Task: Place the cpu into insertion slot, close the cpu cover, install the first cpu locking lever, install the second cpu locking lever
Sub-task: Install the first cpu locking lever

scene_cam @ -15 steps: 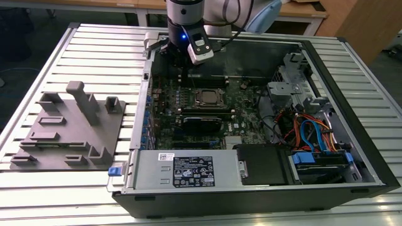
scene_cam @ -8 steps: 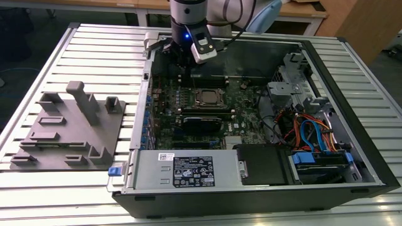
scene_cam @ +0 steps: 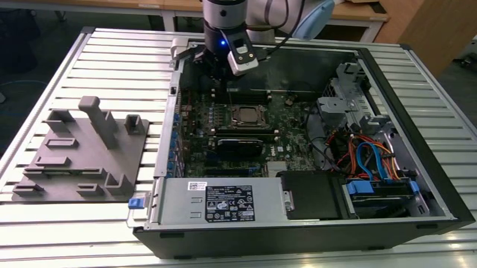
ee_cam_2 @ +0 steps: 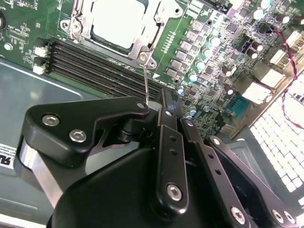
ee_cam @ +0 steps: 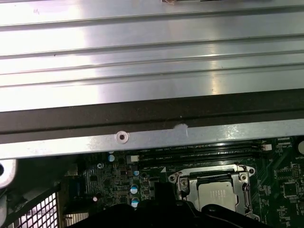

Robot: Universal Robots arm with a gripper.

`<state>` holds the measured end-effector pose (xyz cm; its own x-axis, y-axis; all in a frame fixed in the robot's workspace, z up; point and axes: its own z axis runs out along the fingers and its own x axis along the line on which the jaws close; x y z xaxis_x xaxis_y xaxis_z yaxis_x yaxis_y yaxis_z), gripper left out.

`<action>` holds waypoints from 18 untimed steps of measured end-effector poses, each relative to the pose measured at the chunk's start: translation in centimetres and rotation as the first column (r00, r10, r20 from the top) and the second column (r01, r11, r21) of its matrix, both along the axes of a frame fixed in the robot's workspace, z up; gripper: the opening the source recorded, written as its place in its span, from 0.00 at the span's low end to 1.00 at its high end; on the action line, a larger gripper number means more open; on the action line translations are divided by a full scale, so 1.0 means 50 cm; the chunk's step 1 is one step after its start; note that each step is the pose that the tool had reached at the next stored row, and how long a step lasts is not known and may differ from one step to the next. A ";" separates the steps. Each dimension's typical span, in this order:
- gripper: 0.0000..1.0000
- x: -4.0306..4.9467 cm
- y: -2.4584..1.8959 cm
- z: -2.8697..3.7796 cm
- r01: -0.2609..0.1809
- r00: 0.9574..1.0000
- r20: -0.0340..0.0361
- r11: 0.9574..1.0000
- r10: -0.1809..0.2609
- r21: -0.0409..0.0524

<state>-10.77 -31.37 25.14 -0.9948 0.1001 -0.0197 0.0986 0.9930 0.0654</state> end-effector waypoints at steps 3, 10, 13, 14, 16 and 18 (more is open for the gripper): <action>0.10 0.003 0.0000 0.000 0.000 1.000 0.000 1.000 0.000 0.000; 0.10 0.014 0.0000 0.000 0.000 1.000 0.000 1.000 0.000 0.000; 0.10 0.021 0.0000 0.000 0.000 1.000 0.000 1.000 0.000 0.000; 0.10 0.023 0.0000 0.000 0.000 1.000 0.000 1.000 0.000 0.000; 0.10 0.027 0.0000 0.000 0.000 1.000 0.000 1.000 0.000 0.000; 0.10 0.032 0.0000 0.000 0.000 1.000 0.000 1.000 0.000 0.000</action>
